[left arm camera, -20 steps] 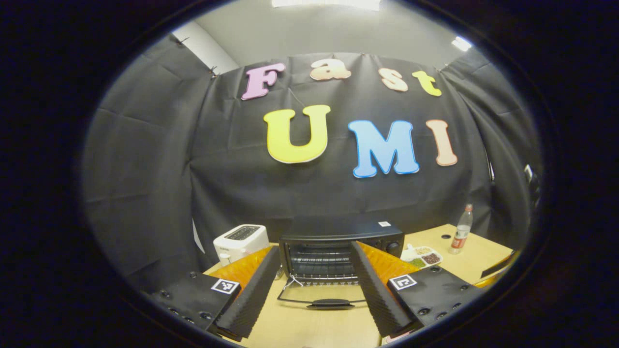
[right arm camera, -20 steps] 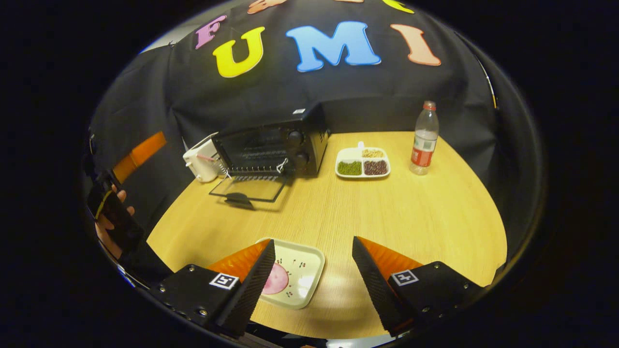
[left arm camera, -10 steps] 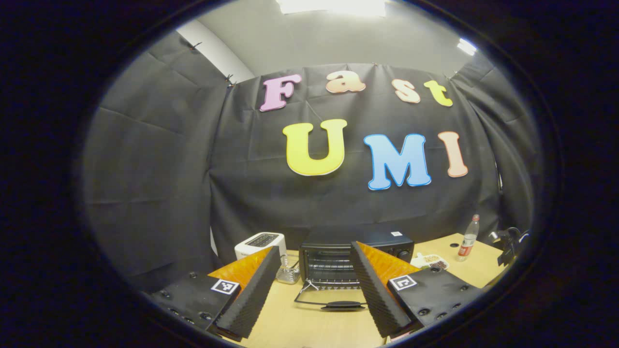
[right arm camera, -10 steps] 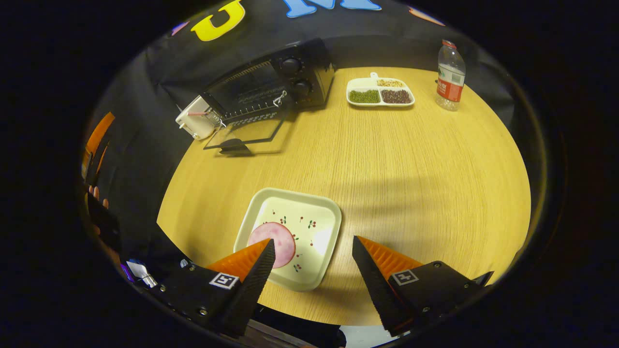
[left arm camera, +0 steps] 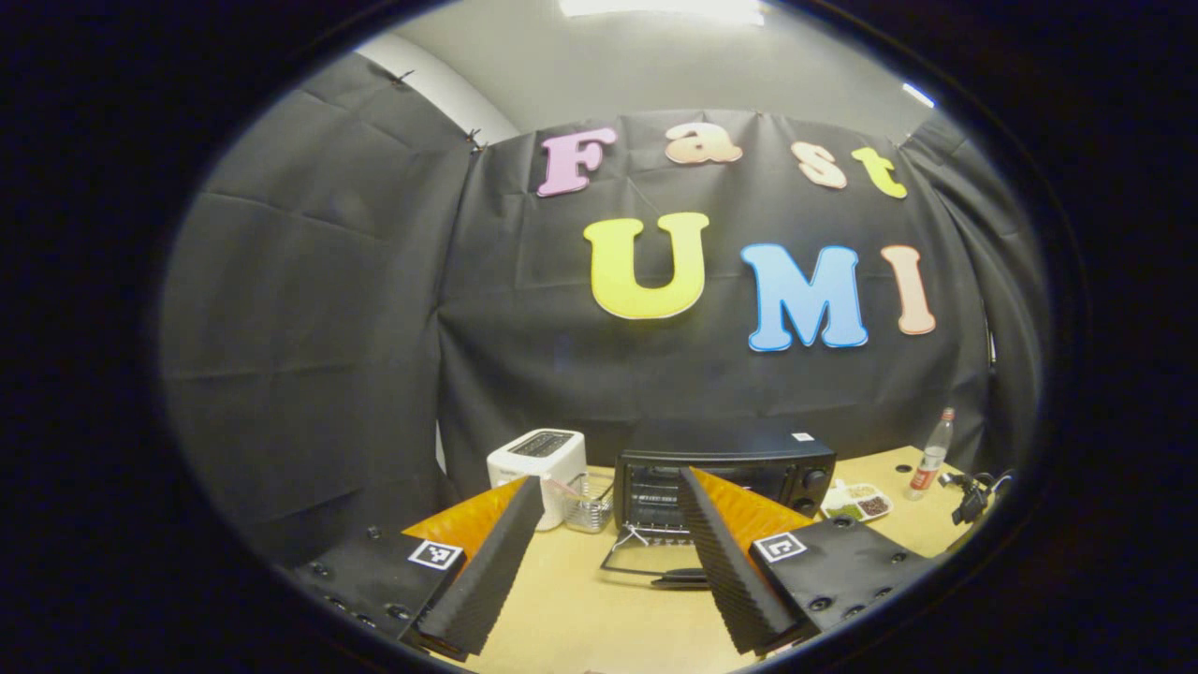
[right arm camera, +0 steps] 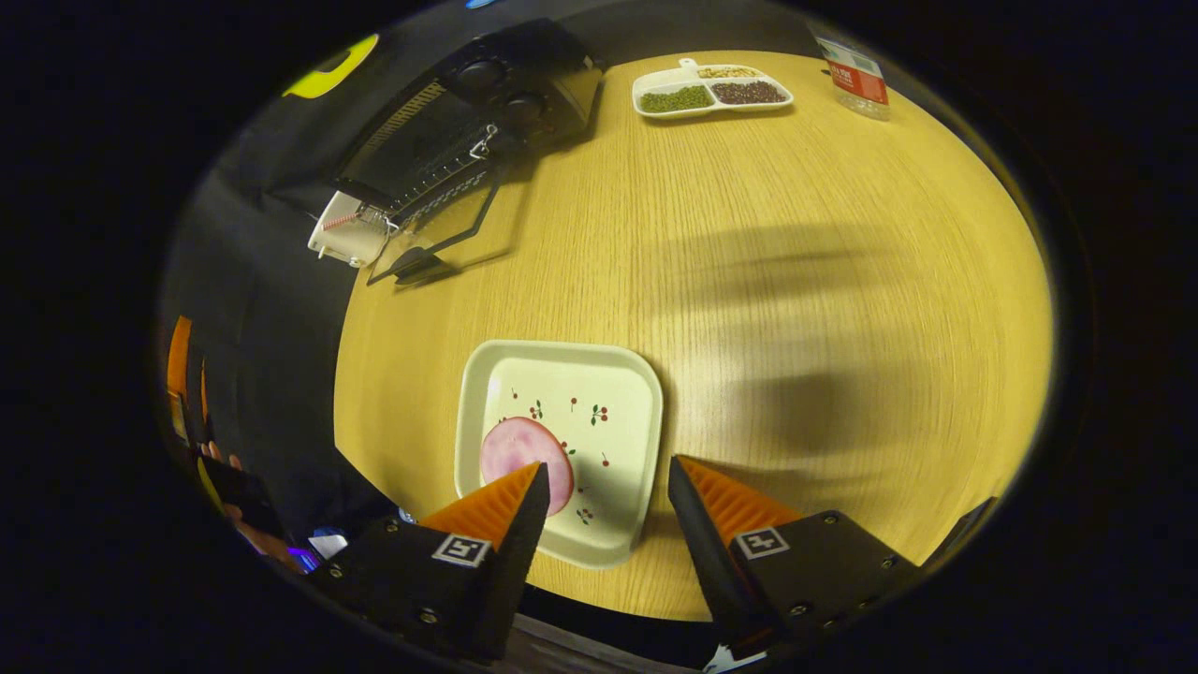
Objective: Open the electric oven with the left hand, put the food in, and close the electric oven.
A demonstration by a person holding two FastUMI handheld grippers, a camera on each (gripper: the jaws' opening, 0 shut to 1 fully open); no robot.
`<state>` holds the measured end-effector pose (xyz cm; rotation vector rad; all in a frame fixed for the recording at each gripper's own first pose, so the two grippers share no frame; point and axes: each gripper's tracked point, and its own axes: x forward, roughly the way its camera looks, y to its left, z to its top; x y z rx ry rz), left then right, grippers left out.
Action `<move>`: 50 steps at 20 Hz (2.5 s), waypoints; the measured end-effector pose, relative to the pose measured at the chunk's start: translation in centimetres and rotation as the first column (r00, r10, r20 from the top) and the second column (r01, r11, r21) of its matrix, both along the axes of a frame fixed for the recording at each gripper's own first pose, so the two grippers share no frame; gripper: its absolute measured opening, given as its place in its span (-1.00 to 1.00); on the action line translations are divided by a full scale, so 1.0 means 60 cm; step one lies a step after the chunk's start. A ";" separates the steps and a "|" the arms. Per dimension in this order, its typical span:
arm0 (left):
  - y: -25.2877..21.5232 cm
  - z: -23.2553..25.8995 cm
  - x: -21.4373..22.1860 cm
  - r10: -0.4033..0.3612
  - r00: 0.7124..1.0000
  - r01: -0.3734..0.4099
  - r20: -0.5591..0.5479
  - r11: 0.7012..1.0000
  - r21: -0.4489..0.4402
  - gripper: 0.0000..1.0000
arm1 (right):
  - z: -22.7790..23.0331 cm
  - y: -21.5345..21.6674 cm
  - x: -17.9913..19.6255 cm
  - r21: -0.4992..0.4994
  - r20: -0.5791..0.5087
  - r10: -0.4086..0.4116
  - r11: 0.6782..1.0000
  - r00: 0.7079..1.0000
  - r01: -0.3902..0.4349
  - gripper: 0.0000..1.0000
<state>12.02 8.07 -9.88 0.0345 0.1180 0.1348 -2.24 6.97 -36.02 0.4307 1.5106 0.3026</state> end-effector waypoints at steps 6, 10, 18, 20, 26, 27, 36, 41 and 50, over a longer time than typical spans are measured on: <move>0.014 -0.001 0.002 0.028 1.000 -0.028 -0.001 1.000 -0.012 0.82 | -0.012 -0.023 0.000 -0.029 -0.083 -0.031 0.999 0.996 0.029 -0.71; 0.009 -0.001 0.006 0.025 1.000 -0.025 0.001 1.000 -0.012 1.00 | -0.054 -0.014 -0.008 -0.042 -0.096 0.006 0.999 0.995 -0.010 -0.96; 0.000 0.013 0.009 0.008 1.000 -0.008 0.012 1.000 0.005 1.00 | -0.026 -0.018 -0.003 0.100 -0.073 0.031 0.995 0.997 -0.023 -0.99; 0.003 0.018 0.008 0.010 1.000 -0.010 0.015 1.000 0.011 1.00 | -0.028 -0.022 -0.003 0.147 -0.080 0.007 0.989 0.997 0.005 -0.99; 0.003 0.026 0.009 0.010 1.000 -0.010 0.026 1.000 0.007 0.95 | -0.001 0.013 0.006 0.273 -0.096 -0.075 0.957 0.993 0.098 -0.99; 0.002 0.023 0.011 0.009 1.000 -0.009 0.025 1.000 0.007 0.90 | 0.007 0.022 0.011 0.292 -0.102 -0.096 0.949 0.990 0.122 -0.99; -0.005 0.005 0.054 -0.024 1.000 0.024 0.015 1.000 -0.011 0.90 | 0.070 0.116 0.125 0.344 -0.085 -0.319 0.880 0.944 0.328 -0.99; 0.026 -0.020 0.086 -0.025 1.000 0.025 -0.004 1.000 -0.014 0.95 | 0.081 0.158 0.203 0.338 -0.066 -0.455 0.827 0.888 0.449 -1.00; 0.101 -0.043 0.131 -0.008 1.000 0.008 -0.029 1.000 0.012 0.91 | 0.080 0.228 0.334 0.363 -0.119 -0.687 0.642 0.717 0.675 -0.99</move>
